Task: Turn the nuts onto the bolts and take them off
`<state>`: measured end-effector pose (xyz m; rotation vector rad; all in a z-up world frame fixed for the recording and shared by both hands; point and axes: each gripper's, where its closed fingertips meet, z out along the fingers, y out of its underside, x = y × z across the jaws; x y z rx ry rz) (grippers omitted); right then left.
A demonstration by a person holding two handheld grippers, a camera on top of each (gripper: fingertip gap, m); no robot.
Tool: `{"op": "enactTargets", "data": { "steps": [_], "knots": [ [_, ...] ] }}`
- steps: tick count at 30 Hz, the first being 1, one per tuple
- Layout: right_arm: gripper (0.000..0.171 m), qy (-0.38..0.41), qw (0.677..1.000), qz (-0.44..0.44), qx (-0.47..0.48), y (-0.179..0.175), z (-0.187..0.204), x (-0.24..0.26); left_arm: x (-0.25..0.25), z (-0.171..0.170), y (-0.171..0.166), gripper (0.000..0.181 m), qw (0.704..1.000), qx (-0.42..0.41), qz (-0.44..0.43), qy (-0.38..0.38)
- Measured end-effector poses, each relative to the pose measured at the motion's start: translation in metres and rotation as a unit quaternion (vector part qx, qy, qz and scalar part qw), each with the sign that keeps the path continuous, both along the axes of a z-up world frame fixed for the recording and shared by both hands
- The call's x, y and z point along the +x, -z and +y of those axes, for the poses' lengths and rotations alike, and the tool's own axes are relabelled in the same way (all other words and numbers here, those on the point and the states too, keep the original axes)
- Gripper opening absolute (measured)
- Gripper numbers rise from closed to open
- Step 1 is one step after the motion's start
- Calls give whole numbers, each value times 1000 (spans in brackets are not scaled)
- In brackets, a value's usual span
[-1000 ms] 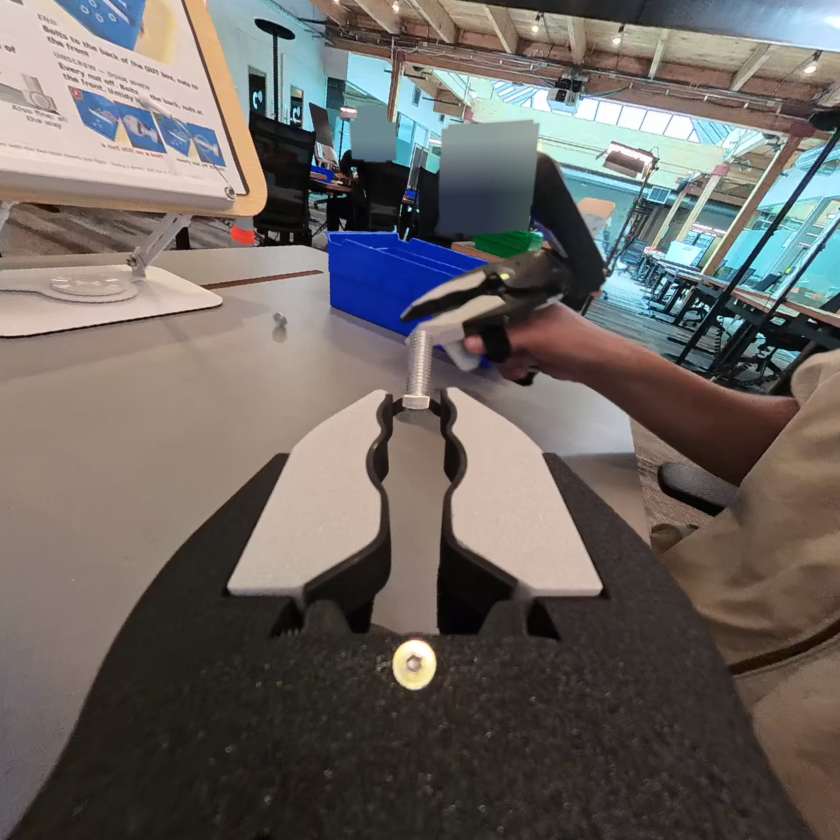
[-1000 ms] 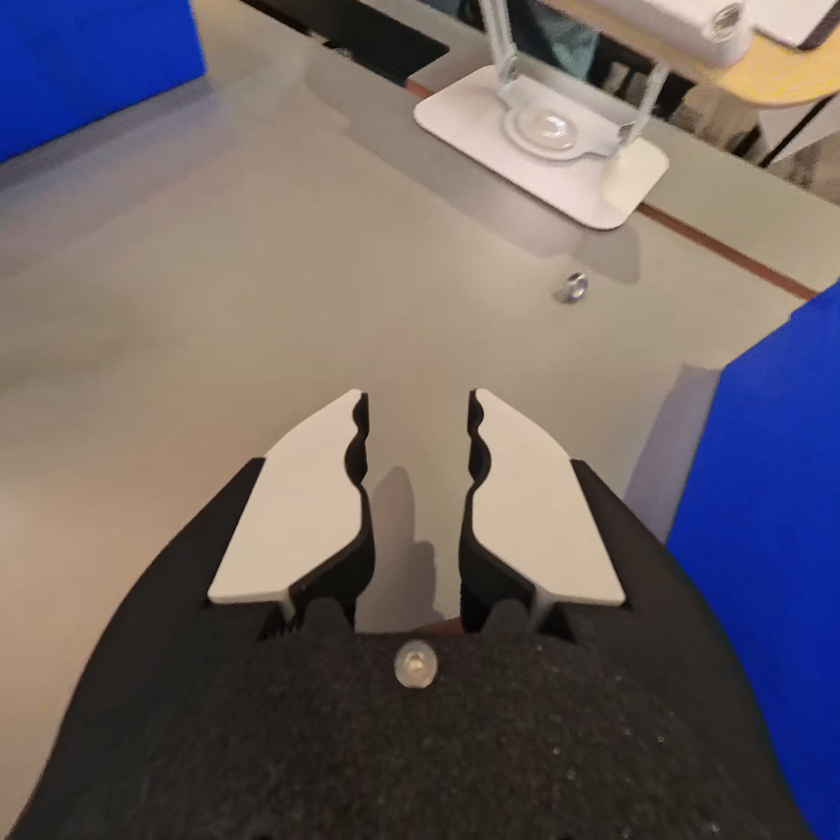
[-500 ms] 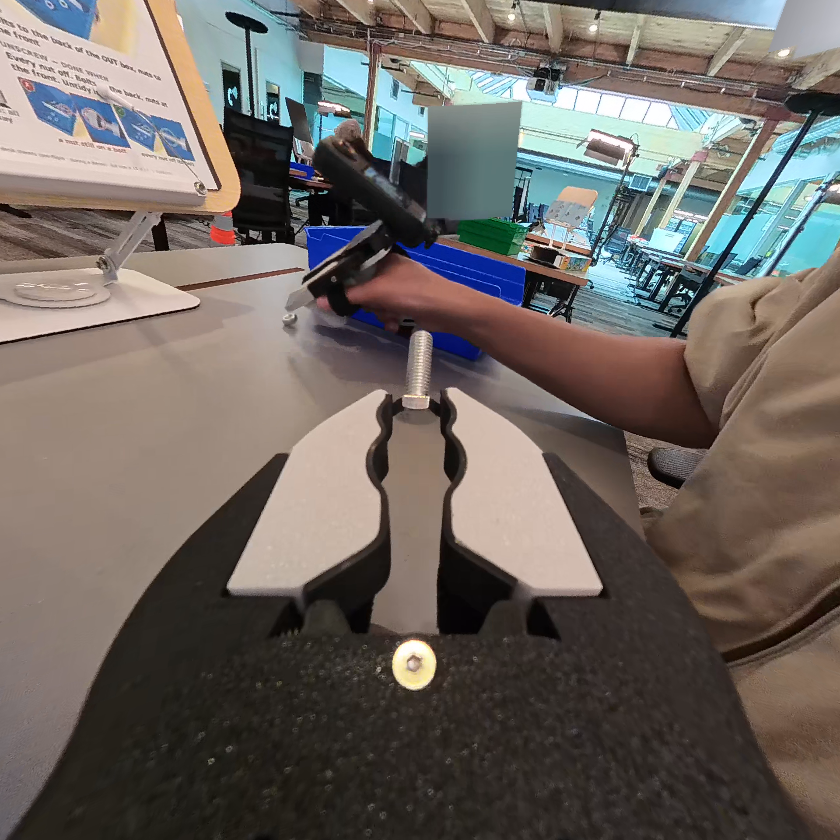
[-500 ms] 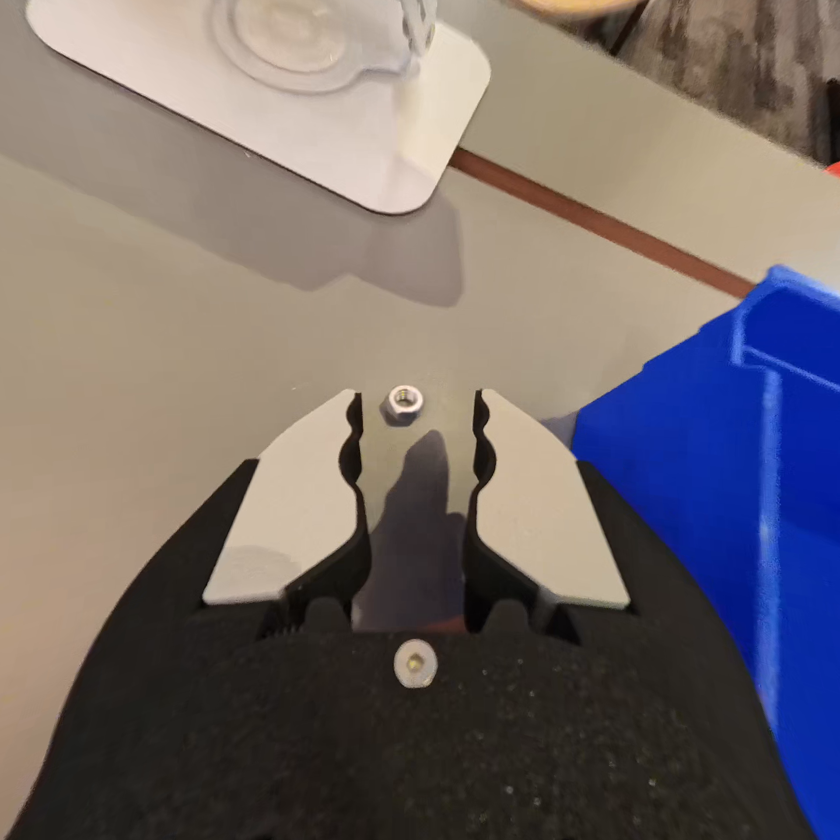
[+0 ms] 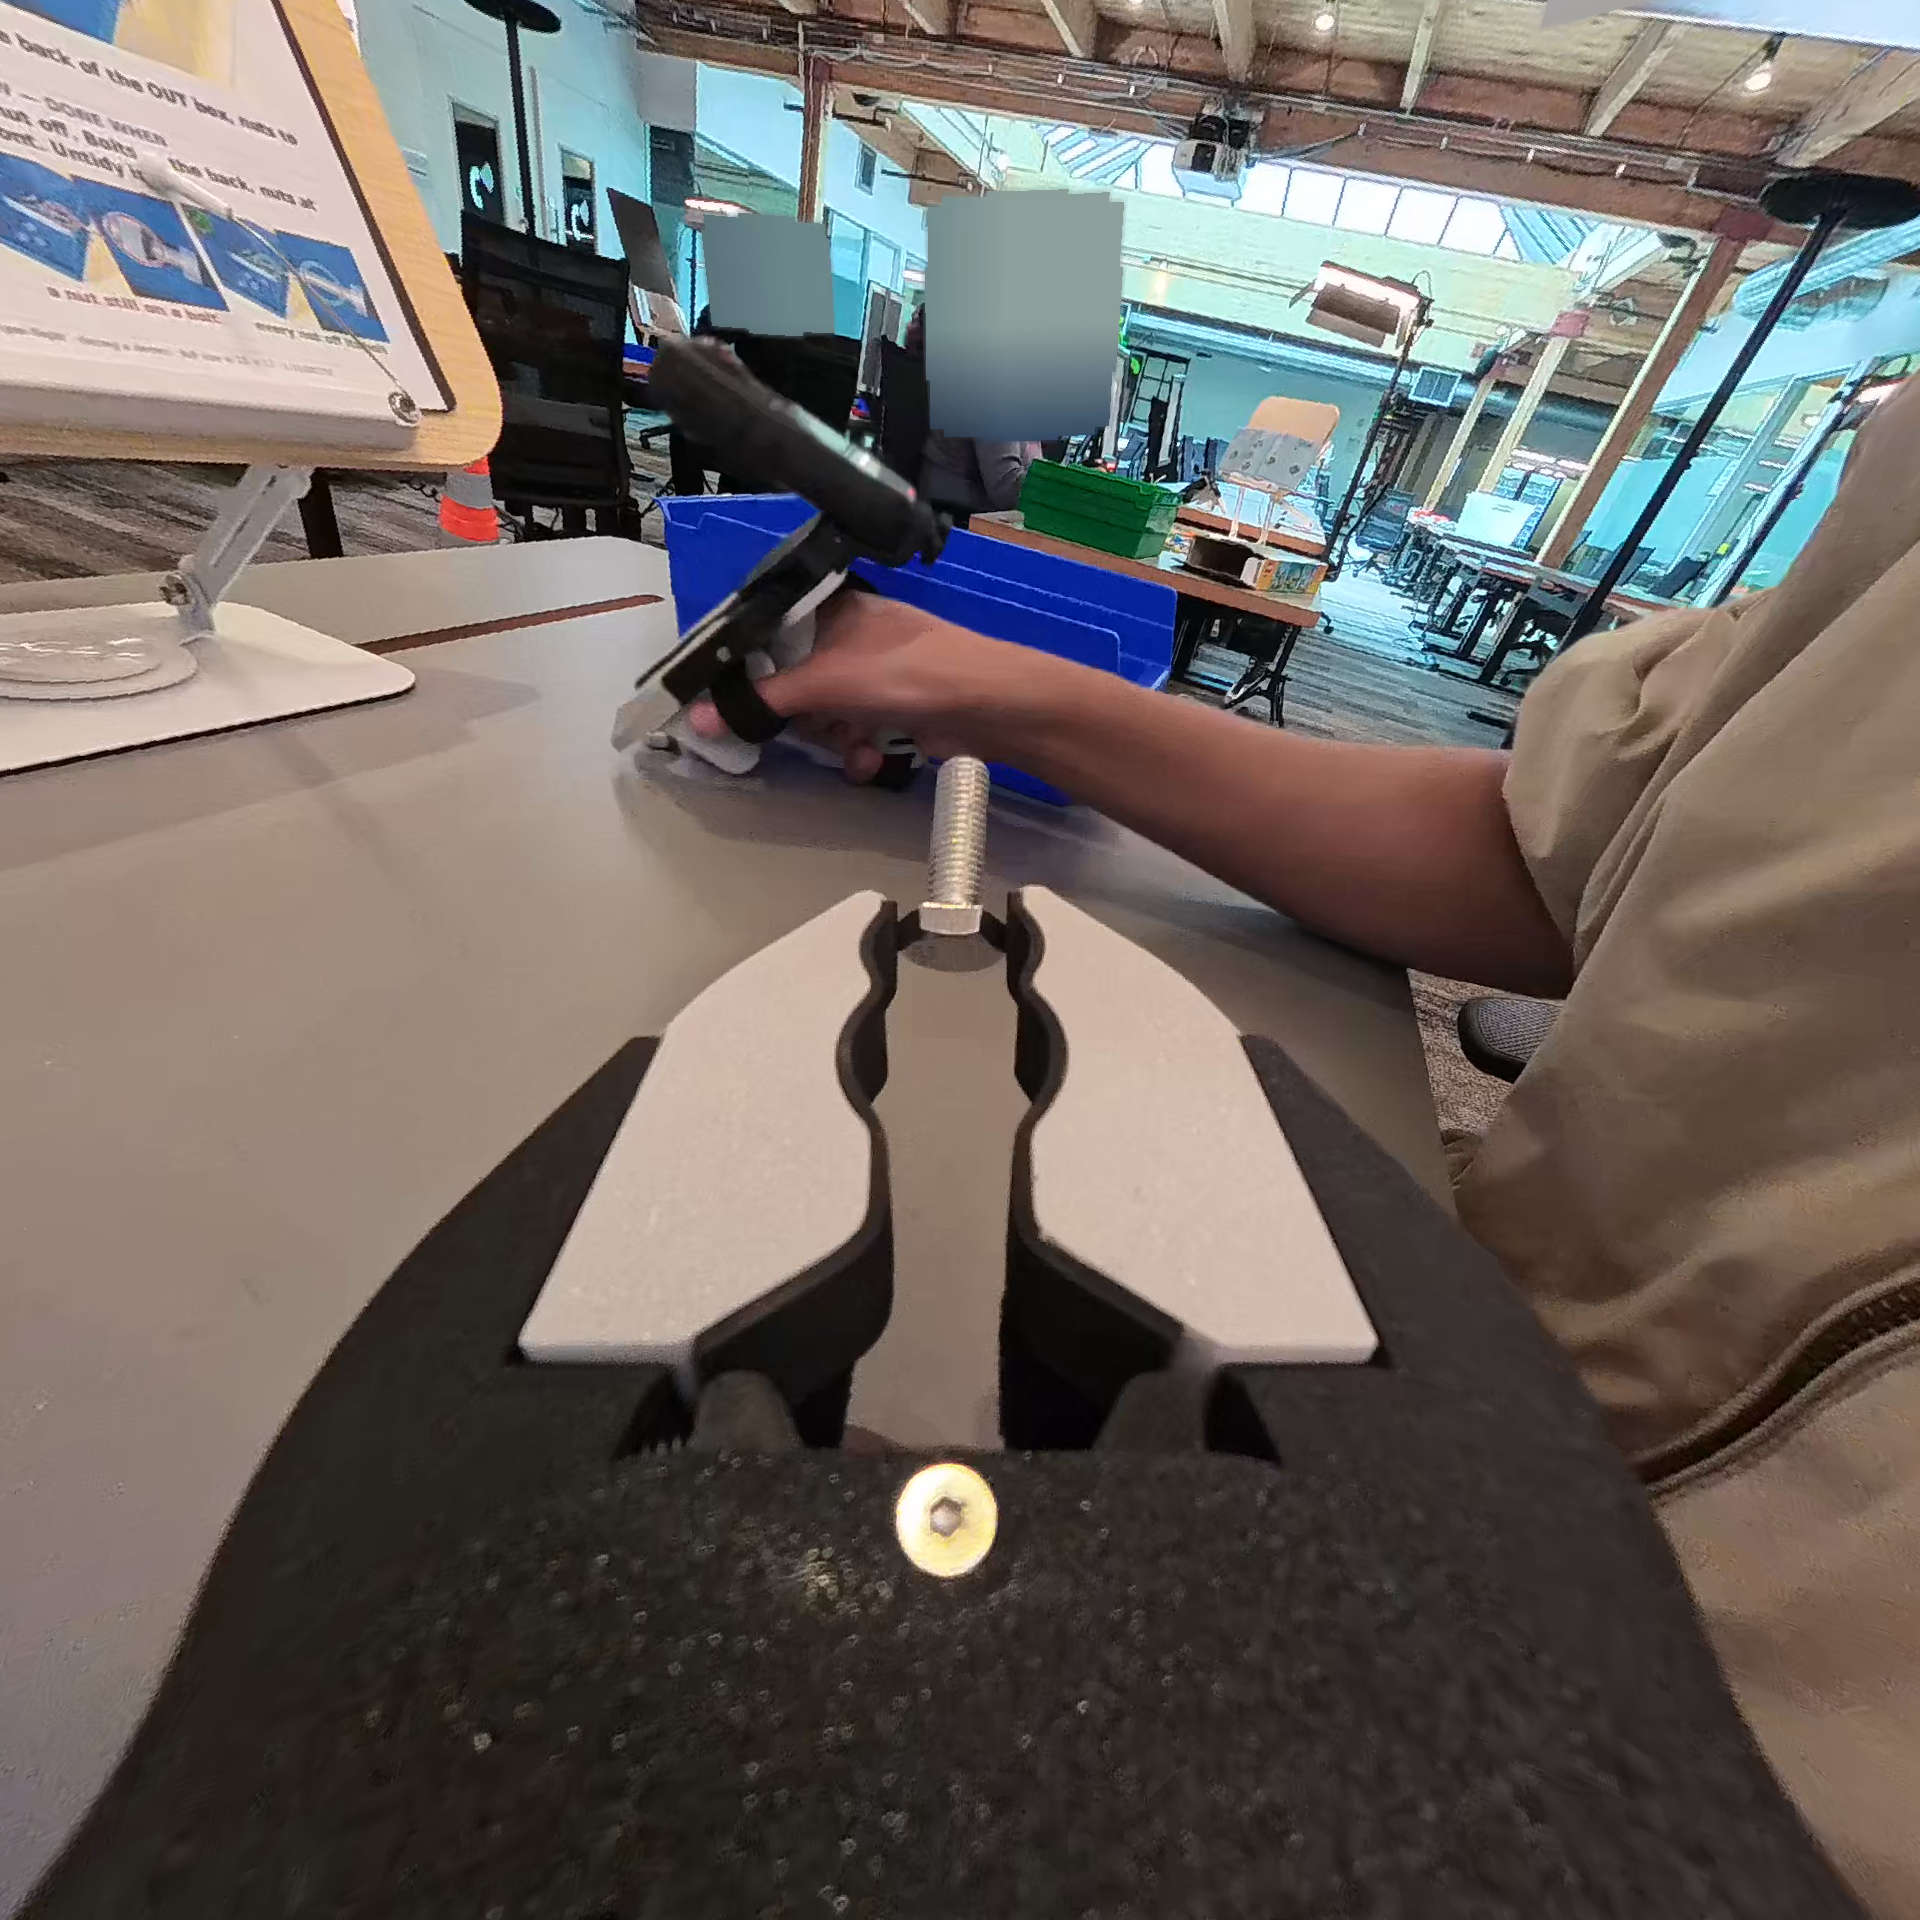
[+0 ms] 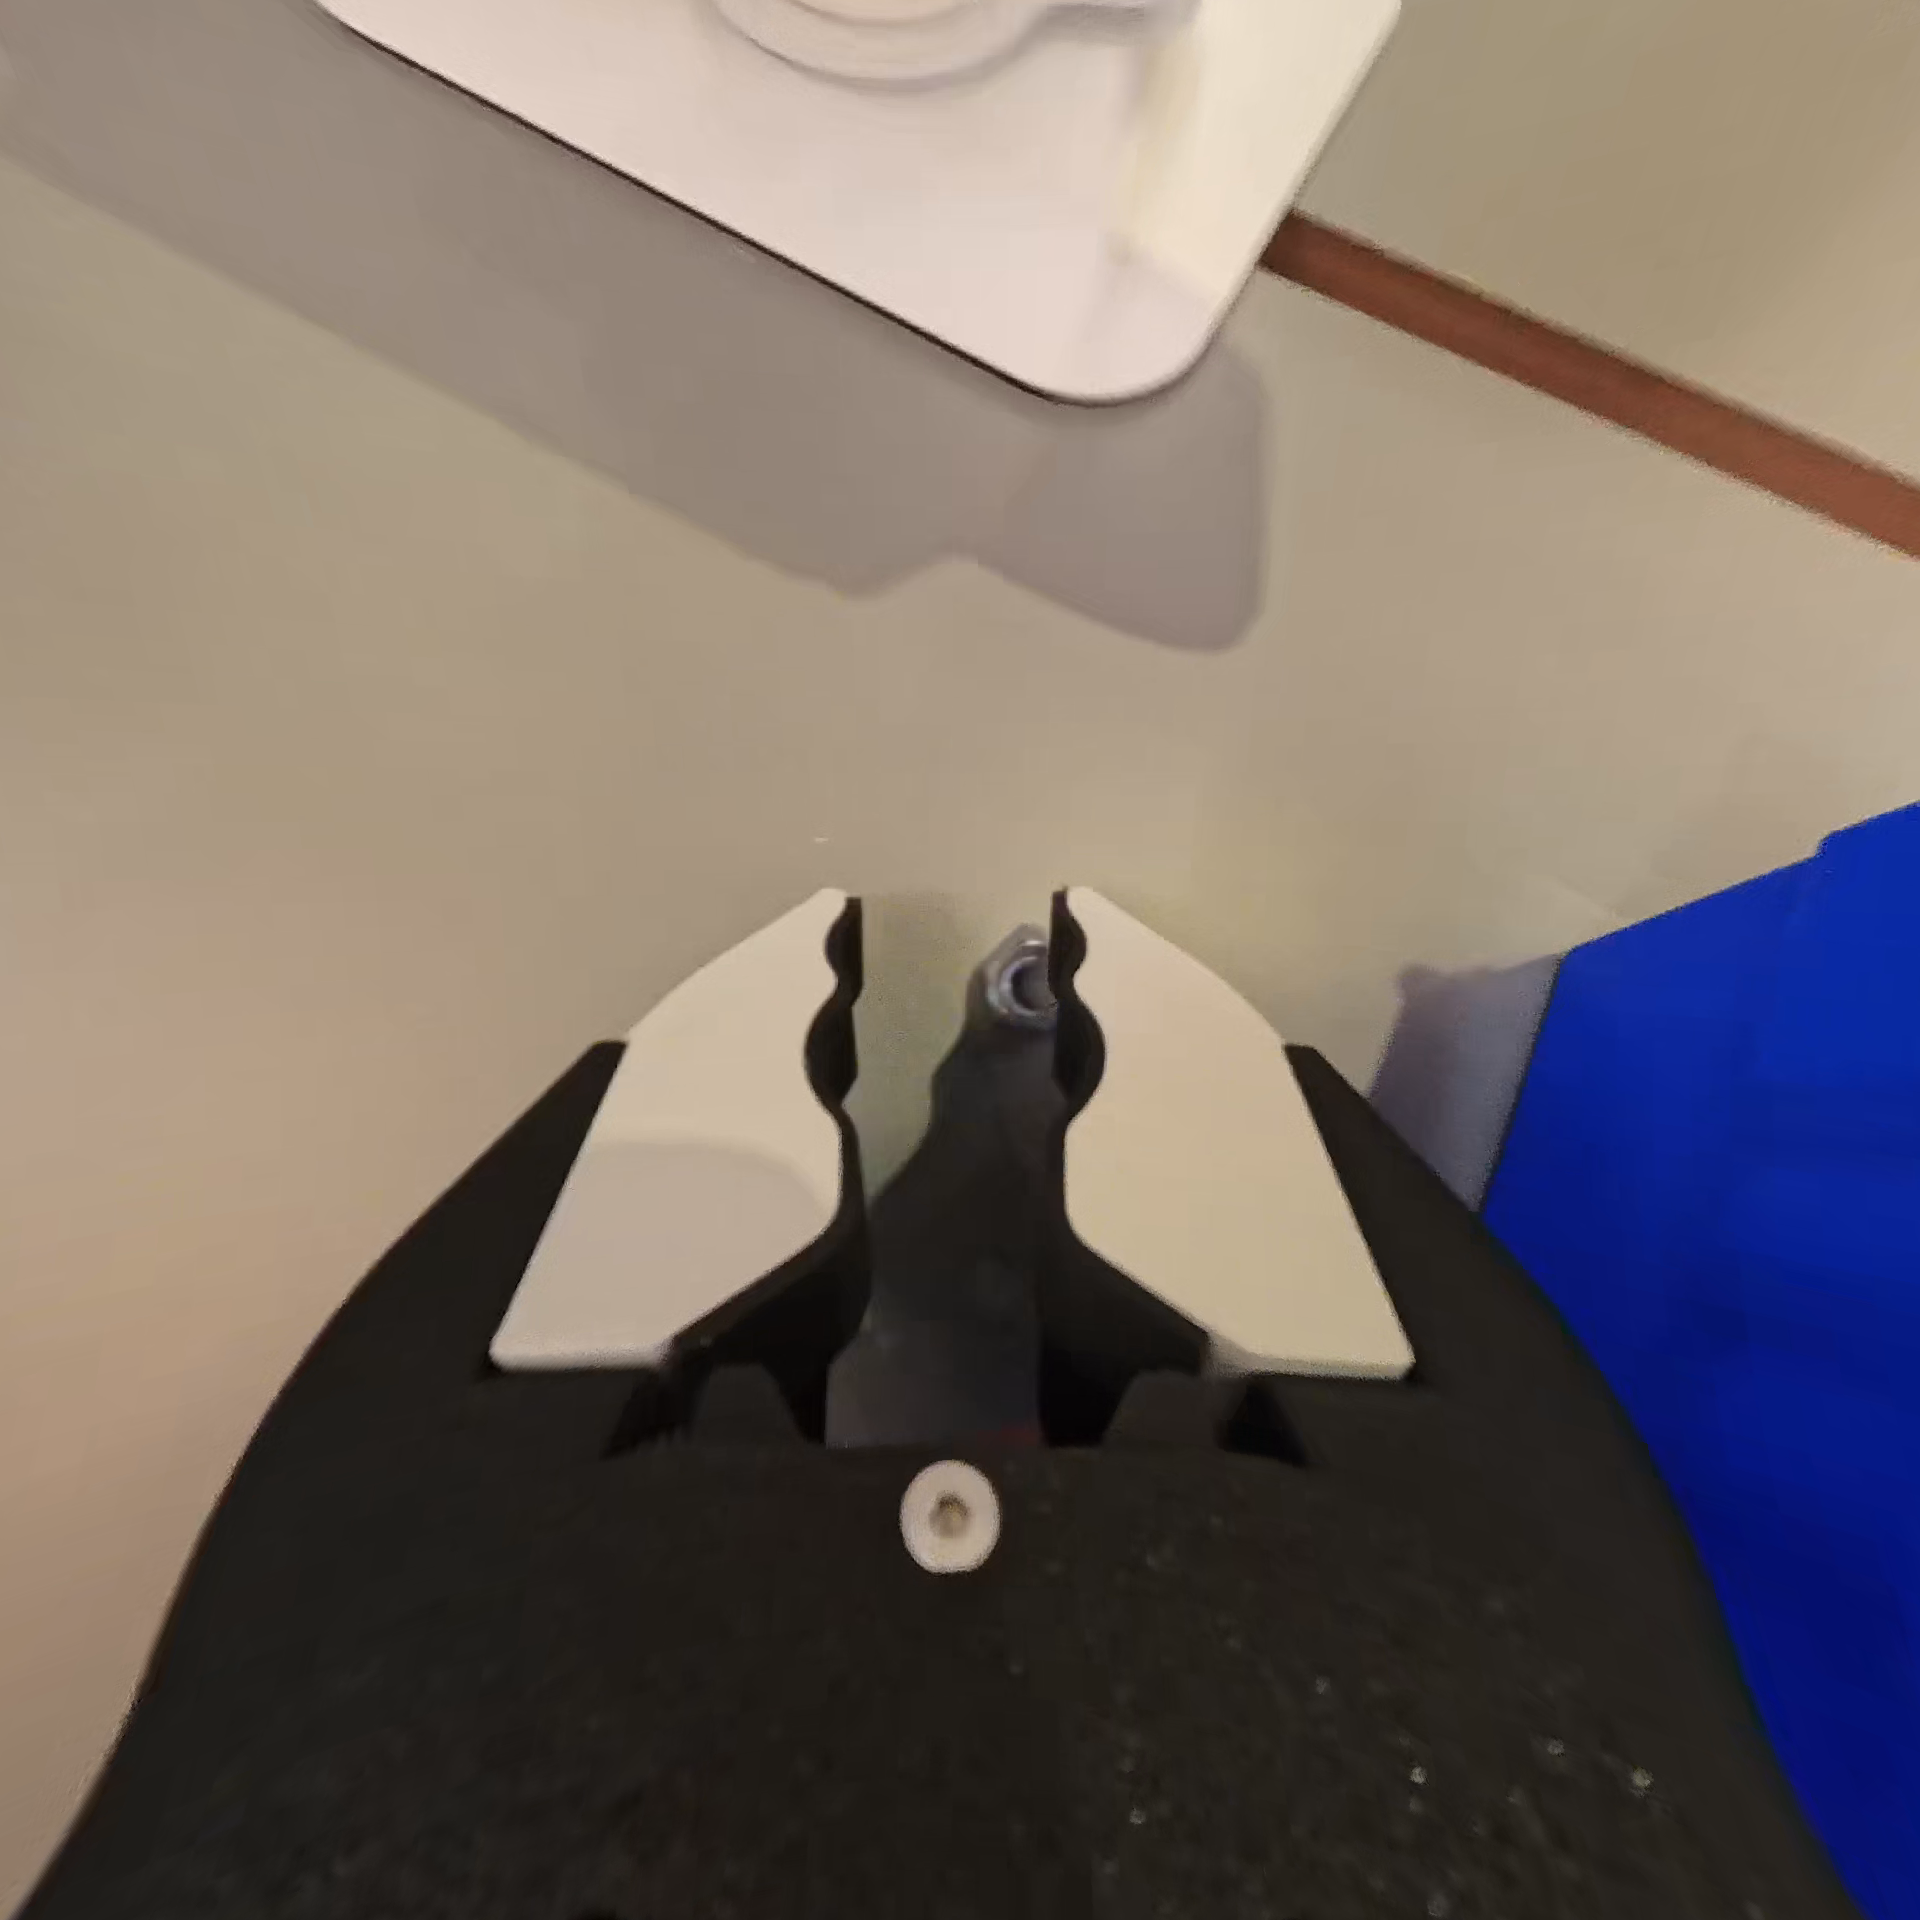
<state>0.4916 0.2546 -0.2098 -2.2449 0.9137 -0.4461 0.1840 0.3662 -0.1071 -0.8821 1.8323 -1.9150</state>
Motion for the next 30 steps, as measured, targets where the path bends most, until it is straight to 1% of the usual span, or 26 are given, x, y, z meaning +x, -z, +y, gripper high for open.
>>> {"op": "enactTargets", "data": {
  "steps": [1,3,4,6,9,10,13,16,18,21,22,23,24,28,30],
  "knots": [
    [37,-9,1000,-14,4,-9,1,-6,0,0,0,20,1000,0,2,0],
    [45,-2,999,-48,-5,-29,-9,-13,0,0,0,20,1000,-1,2,1],
    [45,3,999,-49,-5,-35,-14,-17,0,0,0,19,1000,-2,2,1],
    [50,-2,1000,-29,-8,-32,-15,-34,0,0,0,20,1000,-3,2,3],
    [55,6,997,-42,-66,-16,-22,-46,0,0,0,20,1000,-2,4,4],
    [57,10,997,-39,-68,-13,-22,-48,0,-1,0,20,1000,-2,3,4],
    [50,36,997,-44,-47,-14,-24,-35,-1,-1,0,20,1000,-5,3,6],
    [50,58,997,-22,-51,-1,-23,-13,-1,-3,0,20,1000,-2,2,9],
    [44,65,997,-10,-40,4,-22,-4,-2,-3,0,20,1000,-2,1,9],
    [39,64,998,-5,-26,5,-19,-2,-2,-2,-1,20,1000,-6,2,10],
    [34,62,998,-3,-23,5,-18,-3,-2,-3,0,20,1000,-6,4,12],
    [23,60,998,1,-16,6,-17,-3,-2,-3,0,20,1000,-4,4,13],
    [19,61,998,3,-7,7,-16,-3,-2,-4,1,20,1000,-1,4,14],
    [18,48,999,4,-1,7,-15,-6,-3,-5,1,20,1000,2,2,14],
    [18,19,1000,-14,1,3,-7,-12,-3,-4,1,20,1000,0,2,14]
  ]
}}
